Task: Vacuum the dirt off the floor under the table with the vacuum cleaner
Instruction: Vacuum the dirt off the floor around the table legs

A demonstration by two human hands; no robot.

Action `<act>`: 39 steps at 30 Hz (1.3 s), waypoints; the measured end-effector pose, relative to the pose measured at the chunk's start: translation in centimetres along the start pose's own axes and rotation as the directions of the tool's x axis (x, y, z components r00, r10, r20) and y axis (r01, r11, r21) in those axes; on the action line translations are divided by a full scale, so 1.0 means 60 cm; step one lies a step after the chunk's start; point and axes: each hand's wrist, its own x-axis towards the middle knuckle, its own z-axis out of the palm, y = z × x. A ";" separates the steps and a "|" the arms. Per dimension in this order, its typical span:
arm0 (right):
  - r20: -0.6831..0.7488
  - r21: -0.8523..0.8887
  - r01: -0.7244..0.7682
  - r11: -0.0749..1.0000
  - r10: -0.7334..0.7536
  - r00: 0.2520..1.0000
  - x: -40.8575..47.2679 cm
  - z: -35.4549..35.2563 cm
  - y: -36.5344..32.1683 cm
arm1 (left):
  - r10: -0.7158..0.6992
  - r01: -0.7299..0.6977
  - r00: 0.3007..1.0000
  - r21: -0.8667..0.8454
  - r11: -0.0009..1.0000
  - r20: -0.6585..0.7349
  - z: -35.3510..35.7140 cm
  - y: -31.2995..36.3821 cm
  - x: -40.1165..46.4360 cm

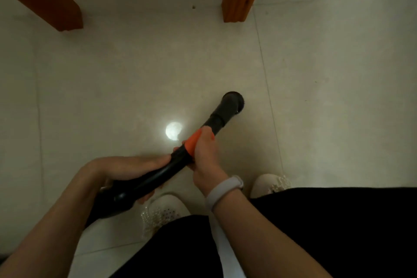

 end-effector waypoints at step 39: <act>-0.237 0.210 0.165 0.964 -0.113 0.965 0.061 -0.230 -0.256 | 0.060 -0.003 0.991 0.437 0.900 -0.117 0.104 0.346 0.161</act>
